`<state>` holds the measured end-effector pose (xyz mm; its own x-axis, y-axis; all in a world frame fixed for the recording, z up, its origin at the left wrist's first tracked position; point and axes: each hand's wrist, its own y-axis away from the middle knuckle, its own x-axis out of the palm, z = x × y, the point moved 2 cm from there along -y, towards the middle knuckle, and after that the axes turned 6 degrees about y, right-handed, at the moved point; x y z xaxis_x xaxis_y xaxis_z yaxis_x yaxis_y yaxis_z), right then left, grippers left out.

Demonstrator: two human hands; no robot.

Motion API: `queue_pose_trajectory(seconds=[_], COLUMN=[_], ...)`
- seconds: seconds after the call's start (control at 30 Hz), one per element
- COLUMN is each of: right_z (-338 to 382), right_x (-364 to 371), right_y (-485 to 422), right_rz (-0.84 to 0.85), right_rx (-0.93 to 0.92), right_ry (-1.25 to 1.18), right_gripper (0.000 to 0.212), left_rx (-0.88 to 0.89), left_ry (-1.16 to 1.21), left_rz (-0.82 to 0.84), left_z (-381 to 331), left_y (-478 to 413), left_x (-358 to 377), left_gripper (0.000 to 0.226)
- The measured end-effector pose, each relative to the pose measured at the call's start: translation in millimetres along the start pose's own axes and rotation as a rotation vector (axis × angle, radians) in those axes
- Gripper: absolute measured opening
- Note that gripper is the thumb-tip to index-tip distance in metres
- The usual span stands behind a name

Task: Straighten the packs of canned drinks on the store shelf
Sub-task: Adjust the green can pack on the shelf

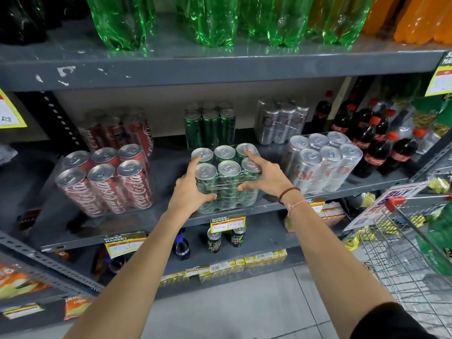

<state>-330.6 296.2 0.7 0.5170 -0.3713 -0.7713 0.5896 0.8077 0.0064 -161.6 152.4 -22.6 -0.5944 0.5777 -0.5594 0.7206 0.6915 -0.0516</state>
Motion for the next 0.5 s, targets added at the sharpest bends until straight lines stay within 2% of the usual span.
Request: queue_pose_trajectory(seconds=[0.5], right_z=[2.2], right_x=[0.3], right_y=[3.7], right_rz=[0.035], right_rx=[0.036], right_ry=[0.003], right_gripper=[0.106], left_rx=[0.024], left_ry=[-0.017], left_rz=[-0.002], left_z=[-2.0], left_y=[4.1], left_x=[-0.6], left_gripper=[0.108])
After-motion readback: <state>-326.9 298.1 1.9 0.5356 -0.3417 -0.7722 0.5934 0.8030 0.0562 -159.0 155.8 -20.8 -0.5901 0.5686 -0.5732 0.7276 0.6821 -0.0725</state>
